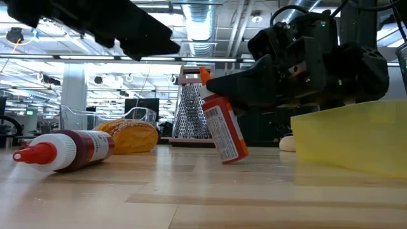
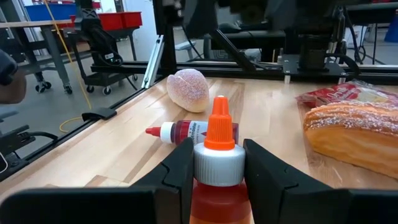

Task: Pick & Place Food Item
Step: Put the orange food coloring bottle into the bottom transparent bin

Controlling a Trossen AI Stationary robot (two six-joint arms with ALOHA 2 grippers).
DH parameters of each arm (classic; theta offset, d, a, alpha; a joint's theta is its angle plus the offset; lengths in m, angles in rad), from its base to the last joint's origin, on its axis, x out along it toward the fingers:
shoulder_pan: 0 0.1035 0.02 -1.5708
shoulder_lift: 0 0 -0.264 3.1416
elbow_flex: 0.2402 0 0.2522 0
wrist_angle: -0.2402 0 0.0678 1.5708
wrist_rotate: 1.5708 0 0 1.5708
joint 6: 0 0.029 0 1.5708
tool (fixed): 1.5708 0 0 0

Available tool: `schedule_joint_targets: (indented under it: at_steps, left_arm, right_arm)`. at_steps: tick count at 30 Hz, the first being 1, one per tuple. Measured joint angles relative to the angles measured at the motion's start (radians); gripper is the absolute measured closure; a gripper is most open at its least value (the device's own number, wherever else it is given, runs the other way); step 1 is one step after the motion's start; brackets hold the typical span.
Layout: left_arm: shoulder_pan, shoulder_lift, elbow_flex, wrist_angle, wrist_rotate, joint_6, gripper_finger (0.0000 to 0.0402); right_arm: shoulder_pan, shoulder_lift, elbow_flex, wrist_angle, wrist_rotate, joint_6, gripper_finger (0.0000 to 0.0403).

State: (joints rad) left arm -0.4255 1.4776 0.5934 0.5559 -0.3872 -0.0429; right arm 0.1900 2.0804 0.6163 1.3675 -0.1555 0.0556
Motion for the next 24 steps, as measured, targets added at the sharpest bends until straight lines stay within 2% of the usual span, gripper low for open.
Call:
schedule_joint_targets:
  at_steps: [8, 19, 24]
  left_arm:
    - [0.051, 0.143, 0.000, 0.160, 0.001, -0.004, 0.0236]
    - [0.056, 0.154, 0.000, 0.172, 0.029, -0.025, 0.0347]
    - [0.044, 0.154, 0.000, 0.172, 0.041, -0.024, 0.0378]
  right_arm:
    - [-0.003, 0.000, 0.000, -0.003, 0.000, 0.012, 0.0306]
    - [-0.004, 0.000, -0.001, -0.005, 0.008, 0.009, 0.0306]
    - [-0.004, 0.001, -0.001, -0.005, 0.023, 0.009, 0.0306]
